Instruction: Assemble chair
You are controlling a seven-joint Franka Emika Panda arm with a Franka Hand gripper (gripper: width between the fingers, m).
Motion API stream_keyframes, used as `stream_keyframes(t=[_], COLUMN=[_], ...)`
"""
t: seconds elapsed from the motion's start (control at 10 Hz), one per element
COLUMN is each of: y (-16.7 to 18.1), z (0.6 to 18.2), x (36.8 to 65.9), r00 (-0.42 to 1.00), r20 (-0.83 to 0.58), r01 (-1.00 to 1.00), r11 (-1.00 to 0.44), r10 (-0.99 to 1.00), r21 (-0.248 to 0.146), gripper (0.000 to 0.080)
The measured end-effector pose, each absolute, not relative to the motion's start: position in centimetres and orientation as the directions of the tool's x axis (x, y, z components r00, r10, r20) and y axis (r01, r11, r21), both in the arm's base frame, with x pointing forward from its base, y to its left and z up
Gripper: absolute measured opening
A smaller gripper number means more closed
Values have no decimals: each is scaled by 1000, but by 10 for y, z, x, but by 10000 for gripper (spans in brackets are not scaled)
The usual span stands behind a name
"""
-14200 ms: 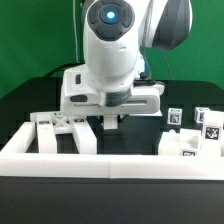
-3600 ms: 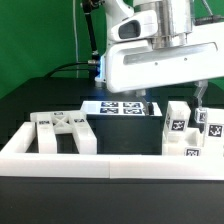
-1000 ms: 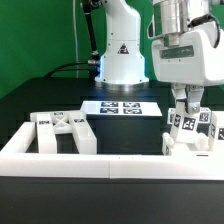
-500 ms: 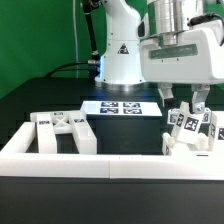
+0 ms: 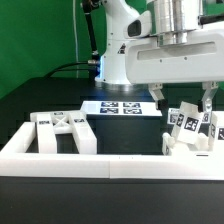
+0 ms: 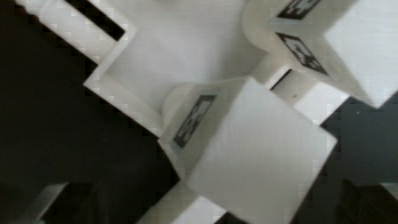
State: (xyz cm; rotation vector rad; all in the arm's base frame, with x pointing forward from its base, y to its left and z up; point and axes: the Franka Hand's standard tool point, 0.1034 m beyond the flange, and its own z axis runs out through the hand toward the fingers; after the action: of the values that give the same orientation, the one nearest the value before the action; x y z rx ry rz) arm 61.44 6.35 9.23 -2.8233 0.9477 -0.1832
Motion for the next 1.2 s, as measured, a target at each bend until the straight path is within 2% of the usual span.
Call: stream_keyframes(t=[0.4,0.8,1.2], y=[67,78,72], z=[92,91,87], x=[613,611,610], r00=[923,946,958], r20=[106,113,113], r01=[-352,-288,-249], r11=[-924,-948,-960], r10=[-369,-304,-263], r21=[-150,-137,-127], gripper=[649,649,649])
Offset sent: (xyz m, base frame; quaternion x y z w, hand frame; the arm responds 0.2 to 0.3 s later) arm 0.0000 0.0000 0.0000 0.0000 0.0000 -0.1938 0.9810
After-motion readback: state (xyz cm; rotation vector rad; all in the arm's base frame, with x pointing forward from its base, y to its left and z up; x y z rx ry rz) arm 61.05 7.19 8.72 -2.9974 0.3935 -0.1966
